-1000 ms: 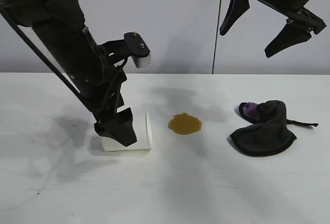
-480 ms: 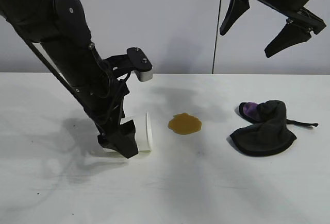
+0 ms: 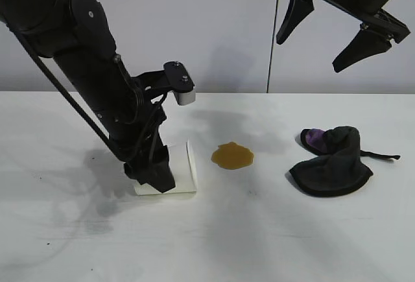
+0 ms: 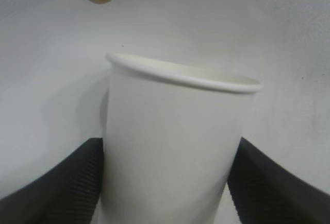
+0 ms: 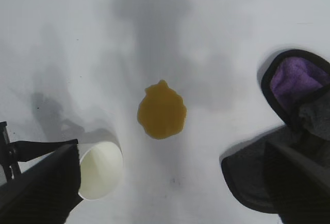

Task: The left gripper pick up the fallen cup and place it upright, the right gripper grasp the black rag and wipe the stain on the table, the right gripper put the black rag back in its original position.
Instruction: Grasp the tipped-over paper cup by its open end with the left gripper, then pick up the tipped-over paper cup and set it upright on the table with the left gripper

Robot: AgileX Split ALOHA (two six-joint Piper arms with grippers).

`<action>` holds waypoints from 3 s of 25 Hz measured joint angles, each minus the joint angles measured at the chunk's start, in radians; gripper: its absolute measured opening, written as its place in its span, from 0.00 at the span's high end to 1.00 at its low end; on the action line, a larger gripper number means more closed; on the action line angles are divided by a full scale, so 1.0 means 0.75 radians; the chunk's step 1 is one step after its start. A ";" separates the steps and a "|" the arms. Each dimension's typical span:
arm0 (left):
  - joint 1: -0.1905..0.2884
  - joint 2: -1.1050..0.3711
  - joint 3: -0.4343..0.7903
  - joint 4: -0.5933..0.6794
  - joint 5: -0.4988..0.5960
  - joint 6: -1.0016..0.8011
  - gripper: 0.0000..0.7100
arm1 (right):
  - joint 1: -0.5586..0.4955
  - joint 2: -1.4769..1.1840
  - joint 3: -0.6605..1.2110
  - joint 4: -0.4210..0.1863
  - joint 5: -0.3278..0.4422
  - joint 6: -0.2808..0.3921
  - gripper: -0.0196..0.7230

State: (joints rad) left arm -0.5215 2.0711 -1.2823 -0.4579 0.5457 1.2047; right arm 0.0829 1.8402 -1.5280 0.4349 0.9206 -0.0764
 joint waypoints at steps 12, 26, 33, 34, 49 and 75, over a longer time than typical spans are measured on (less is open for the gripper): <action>0.031 -0.057 0.001 -0.291 0.033 0.277 0.38 | 0.000 0.000 0.000 0.000 0.000 0.000 0.08; 0.414 -0.149 0.014 -1.150 0.480 1.009 0.38 | 0.000 0.000 0.000 0.000 0.013 0.000 0.08; 0.504 -0.149 0.142 -1.396 0.536 1.336 0.38 | 0.000 0.000 0.000 0.000 0.033 0.000 0.08; 0.512 -0.149 0.165 -1.450 0.535 1.401 0.38 | 0.000 0.000 0.000 0.000 0.033 0.000 0.08; 0.517 0.125 0.209 -1.642 0.751 1.762 0.38 | 0.000 0.000 0.000 0.000 0.035 0.000 0.08; 0.517 0.386 0.124 -1.654 0.801 2.031 0.38 | 0.000 0.000 0.000 -0.025 -0.005 0.000 0.08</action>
State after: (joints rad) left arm -0.1340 2.3602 -1.1892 -1.6987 1.1464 2.7276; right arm 0.0829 1.8402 -1.5280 0.4158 0.9167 -0.0764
